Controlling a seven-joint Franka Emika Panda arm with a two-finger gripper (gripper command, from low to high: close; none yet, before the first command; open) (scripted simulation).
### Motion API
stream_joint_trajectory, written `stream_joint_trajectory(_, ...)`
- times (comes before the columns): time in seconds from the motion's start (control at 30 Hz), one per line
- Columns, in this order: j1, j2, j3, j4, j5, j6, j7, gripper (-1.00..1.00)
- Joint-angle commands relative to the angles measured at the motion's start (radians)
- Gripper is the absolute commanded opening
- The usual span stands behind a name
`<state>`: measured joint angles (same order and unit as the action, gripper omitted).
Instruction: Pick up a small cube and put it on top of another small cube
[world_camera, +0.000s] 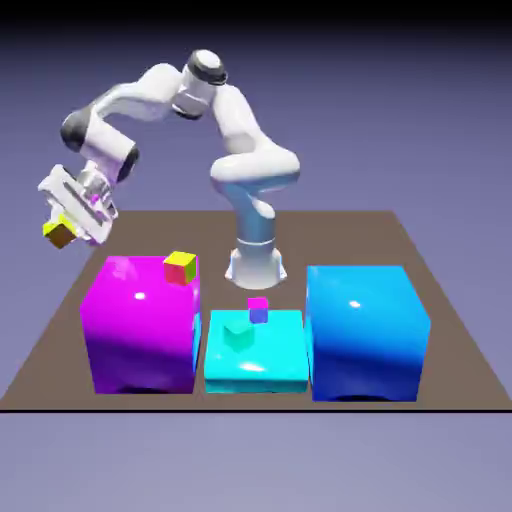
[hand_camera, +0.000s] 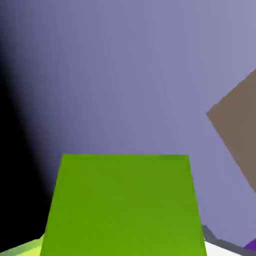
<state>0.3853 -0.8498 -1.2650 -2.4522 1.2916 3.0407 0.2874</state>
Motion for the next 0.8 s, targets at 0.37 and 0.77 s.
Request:
stream_joint_trajectory(0.37, -0.081, 0.412, 0.401, 0.178, -0.519, -0.521, 0.073, -1.00)
stream_joint_trajectory(0.77, -0.163, 0.825, 0.803, 0.356, -1.038, -1.043, 0.147, -1.00)
